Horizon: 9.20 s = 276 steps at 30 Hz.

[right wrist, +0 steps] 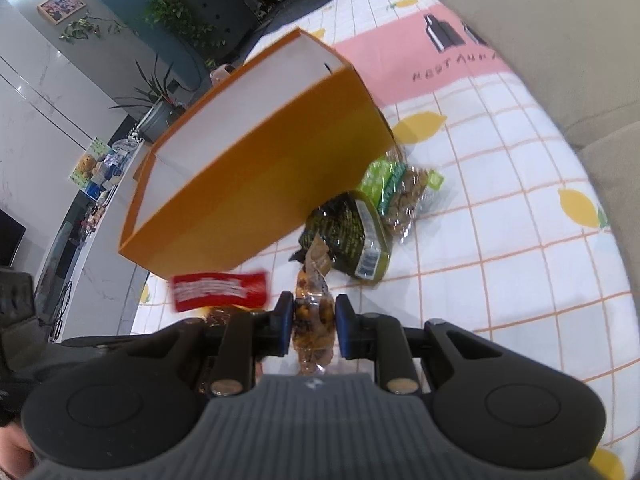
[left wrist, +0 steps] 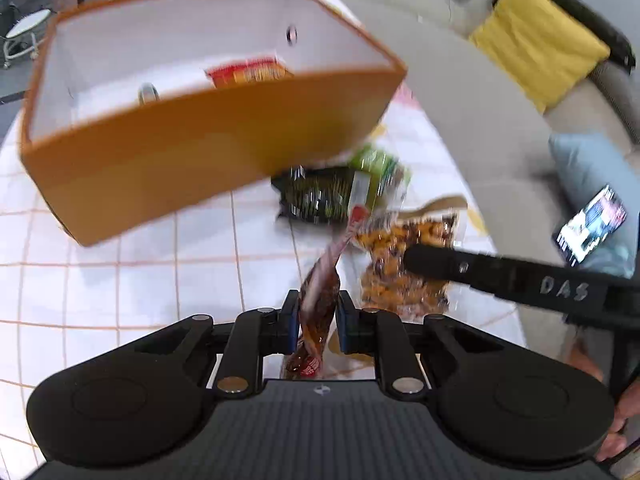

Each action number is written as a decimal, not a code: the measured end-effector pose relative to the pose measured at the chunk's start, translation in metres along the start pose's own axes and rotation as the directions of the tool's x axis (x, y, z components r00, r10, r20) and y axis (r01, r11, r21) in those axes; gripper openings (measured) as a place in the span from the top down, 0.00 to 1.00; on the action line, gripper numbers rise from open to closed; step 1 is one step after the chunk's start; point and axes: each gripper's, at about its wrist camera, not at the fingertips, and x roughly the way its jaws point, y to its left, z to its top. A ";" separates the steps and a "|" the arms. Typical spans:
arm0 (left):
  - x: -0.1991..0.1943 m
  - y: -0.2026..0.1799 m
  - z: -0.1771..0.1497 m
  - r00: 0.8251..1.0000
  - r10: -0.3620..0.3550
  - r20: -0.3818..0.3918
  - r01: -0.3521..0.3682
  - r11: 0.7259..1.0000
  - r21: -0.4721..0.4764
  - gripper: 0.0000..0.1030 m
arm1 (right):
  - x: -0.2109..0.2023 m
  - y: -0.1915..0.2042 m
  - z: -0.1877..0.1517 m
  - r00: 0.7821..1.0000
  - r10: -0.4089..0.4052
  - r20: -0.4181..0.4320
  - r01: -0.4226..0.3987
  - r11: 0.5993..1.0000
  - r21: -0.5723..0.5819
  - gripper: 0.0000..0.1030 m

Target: Organize snacks

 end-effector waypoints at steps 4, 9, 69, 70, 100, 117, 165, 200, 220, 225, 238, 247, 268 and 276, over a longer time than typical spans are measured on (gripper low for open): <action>-0.021 -0.002 0.013 0.998 0.005 0.055 -0.005 1.000 -0.008 0.82 | -0.011 0.007 0.006 0.999 -0.016 0.037 0.017 1.000 -0.019 0.82; -0.036 -0.003 0.026 0.995 0.004 0.101 -0.004 1.000 -0.003 0.82 | -0.025 0.018 0.016 0.997 -0.011 0.081 0.014 0.999 -0.038 0.82; 0.048 0.069 0.174 0.957 0.287 0.052 -0.291 0.951 0.101 0.82 | 0.153 0.104 0.169 0.990 -0.136 0.024 0.135 0.911 -0.389 0.81; 0.048 0.068 0.174 0.955 0.291 0.052 -0.295 0.950 0.101 0.82 | 0.152 0.105 0.168 0.989 -0.149 0.028 0.147 0.906 -0.397 0.80; -0.010 0.036 0.155 0.936 0.313 0.163 -0.337 0.928 0.156 0.48 | 0.092 0.119 0.146 0.961 -0.246 0.126 0.276 0.829 -0.487 0.52; -0.067 -0.026 0.086 0.910 0.218 0.354 -0.308 0.925 0.222 0.46 | -0.002 0.109 0.088 0.956 -0.167 0.240 0.269 0.827 -0.493 0.40; 0.082 -0.025 0.043 0.975 0.192 0.108 -0.198 0.979 0.049 0.40 | 0.062 0.001 0.017 0.899 -0.334 0.282 0.434 0.757 -0.488 0.49; 0.082 -0.005 0.039 0.973 0.221 0.066 -0.225 0.973 0.059 0.35 | 0.103 0.014 0.021 0.934 -0.260 0.245 0.357 0.639 -0.681 0.36; 0.076 -0.001 0.031 0.978 0.197 0.065 -0.200 0.979 0.041 0.42 | 0.098 0.008 0.016 0.955 -0.241 0.174 0.295 0.715 -0.634 0.61; 0.072 -0.003 0.025 0.977 0.202 0.061 -0.206 0.976 0.067 0.43 | 0.088 -0.002 0.018 0.961 -0.240 0.134 0.274 0.790 -0.549 0.61; 0.058 -0.003 0.004 0.980 0.182 0.081 -0.189 0.978 0.093 0.45 | 0.059 0.003 0.002 0.971 -0.231 0.054 0.232 0.875 -0.424 0.63; 0.008 -0.004 0.004 0.978 0.128 0.165 -0.132 0.991 0.013 0.46 | 0.019 0.013 -0.010 0.968 -0.242 0.062 0.247 0.889 -0.385 0.63; -0.069 0.007 0.073 0.923 0.122 0.365 -0.111 0.993 -0.050 0.47 | -0.025 0.105 0.043 0.965 -0.073 0.253 0.194 0.847 -0.494 0.63; -0.062 0.027 0.114 0.923 0.174 0.343 -0.167 0.985 -0.050 0.47 | 0.004 0.137 0.094 0.956 -0.078 0.284 0.229 0.803 -0.550 0.63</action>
